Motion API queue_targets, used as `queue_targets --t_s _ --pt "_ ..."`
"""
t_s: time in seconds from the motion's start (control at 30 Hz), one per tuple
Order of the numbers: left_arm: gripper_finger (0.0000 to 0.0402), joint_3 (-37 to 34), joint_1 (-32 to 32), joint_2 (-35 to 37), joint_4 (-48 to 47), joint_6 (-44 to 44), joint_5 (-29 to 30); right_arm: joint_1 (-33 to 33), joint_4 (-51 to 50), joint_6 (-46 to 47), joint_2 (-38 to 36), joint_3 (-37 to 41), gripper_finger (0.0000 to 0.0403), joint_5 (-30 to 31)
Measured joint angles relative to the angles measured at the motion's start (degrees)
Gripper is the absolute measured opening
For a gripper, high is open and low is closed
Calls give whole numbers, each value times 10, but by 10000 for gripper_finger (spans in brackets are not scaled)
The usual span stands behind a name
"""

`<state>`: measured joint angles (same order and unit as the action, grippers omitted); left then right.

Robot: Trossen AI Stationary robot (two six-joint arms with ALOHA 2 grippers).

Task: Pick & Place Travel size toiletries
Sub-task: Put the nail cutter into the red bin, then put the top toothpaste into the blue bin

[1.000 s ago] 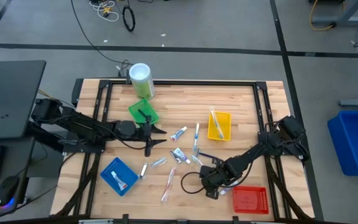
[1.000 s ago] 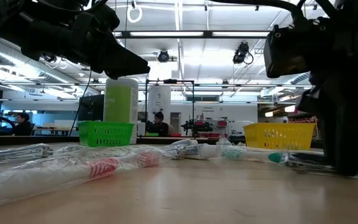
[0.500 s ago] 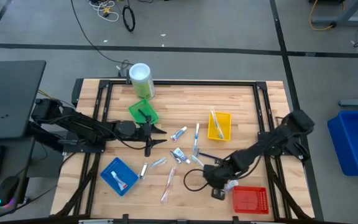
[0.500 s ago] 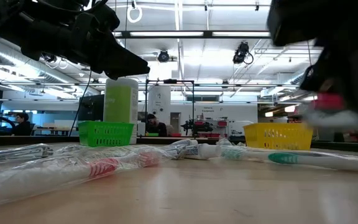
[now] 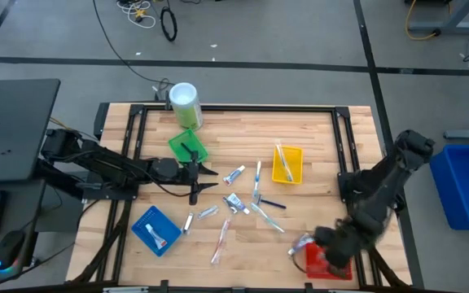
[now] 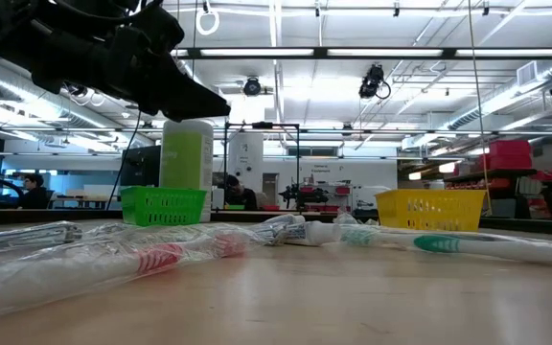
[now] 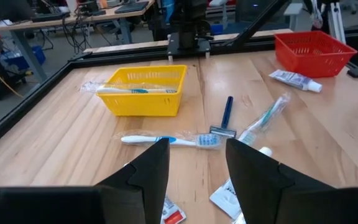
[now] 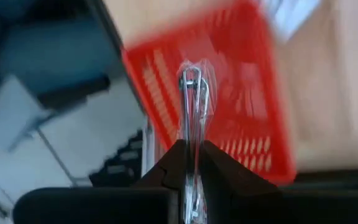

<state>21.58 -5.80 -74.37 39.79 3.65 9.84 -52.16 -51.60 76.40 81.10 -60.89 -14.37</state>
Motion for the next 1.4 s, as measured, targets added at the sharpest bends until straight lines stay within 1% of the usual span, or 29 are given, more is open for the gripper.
queue_targets --t_s 0.07,0.13,0.2,0.27,0.47,0.6,0.73,0.97,1.17,1.4 --pt "166 0 0 0 1 1 0 -39 -1 19 13 11 40 16" --pt "166 0 0 0 2 1 0 -67 -1 23 29 20 40 52" --pt "166 0 0 0 8 1 0 -83 8 24 42 29 40 91" --pt "166 0 0 0 11 -2 0 -89 24 19 56 42 40 111" --pt "166 0 0 0 14 0 4 -84 84 -32 95 65 41 121" --pt "166 0 0 0 14 -2 7 -82 108 -34 117 78 44 125" --pt "166 0 0 0 13 1 7 -82 117 -36 127 83 63 100" --pt "166 0 0 0 13 1 7 -78 125 -36 126 81 115 89" --pt "166 0 0 0 13 1 7 -50 130 -34 126 80 147 -11" --pt "166 0 0 0 13 -2 7 -3 131 -25 126 80 160 -85"
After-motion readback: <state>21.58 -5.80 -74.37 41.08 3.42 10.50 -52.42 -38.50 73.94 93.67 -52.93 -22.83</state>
